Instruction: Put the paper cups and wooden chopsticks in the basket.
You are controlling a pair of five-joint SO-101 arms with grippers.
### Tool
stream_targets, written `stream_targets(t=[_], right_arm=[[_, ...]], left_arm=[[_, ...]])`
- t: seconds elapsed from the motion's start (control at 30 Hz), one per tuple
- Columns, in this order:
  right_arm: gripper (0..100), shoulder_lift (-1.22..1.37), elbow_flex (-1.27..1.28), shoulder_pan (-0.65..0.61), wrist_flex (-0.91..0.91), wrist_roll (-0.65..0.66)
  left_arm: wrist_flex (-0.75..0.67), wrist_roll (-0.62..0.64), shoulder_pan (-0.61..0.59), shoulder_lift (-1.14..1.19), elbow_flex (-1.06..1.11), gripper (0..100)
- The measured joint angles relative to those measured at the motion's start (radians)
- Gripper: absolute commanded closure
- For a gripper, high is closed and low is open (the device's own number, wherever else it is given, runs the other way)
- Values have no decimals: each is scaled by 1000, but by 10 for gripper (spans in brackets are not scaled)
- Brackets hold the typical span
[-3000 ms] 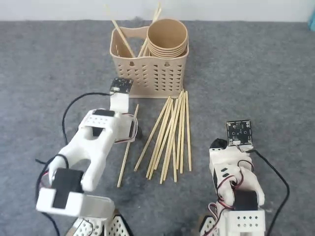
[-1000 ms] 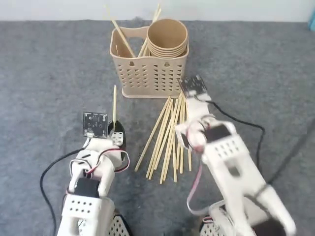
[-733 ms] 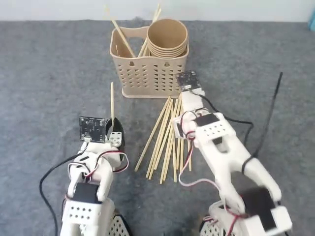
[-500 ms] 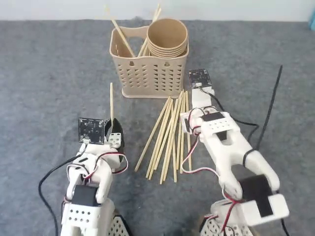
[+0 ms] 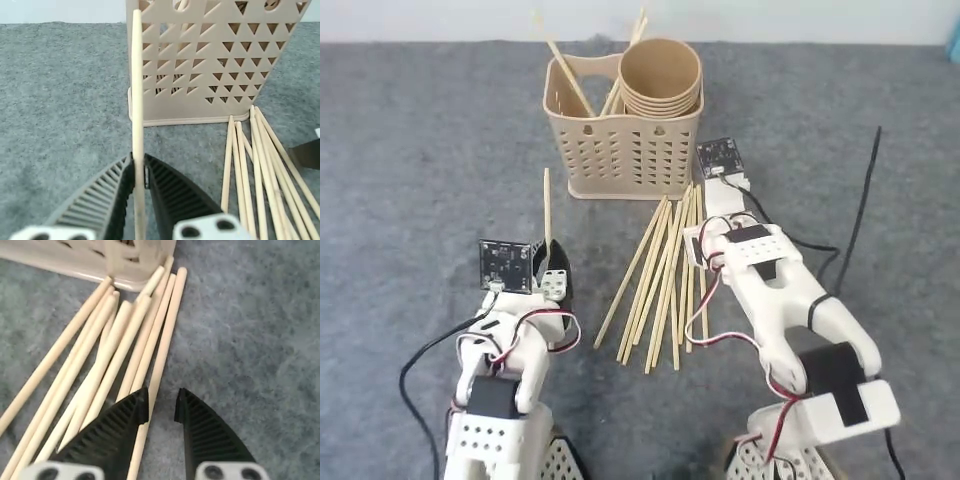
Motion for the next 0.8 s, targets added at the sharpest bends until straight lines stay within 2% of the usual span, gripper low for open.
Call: stream_targets(t=[0.37, 0.43, 0.5, 0.8], right_arm=[[905, 110, -77, -28, 8, 2], [931, 129, -114, -28, 44, 2], [998, 141, -140, -28, 80, 2], [991, 63, -157, -28, 299, -31]], left_arm=[[0, 0, 0, 0, 0, 989], [0, 0, 0, 0, 0, 989], [0, 0, 0, 0, 0, 989], [0, 0, 0, 0, 0, 989]])
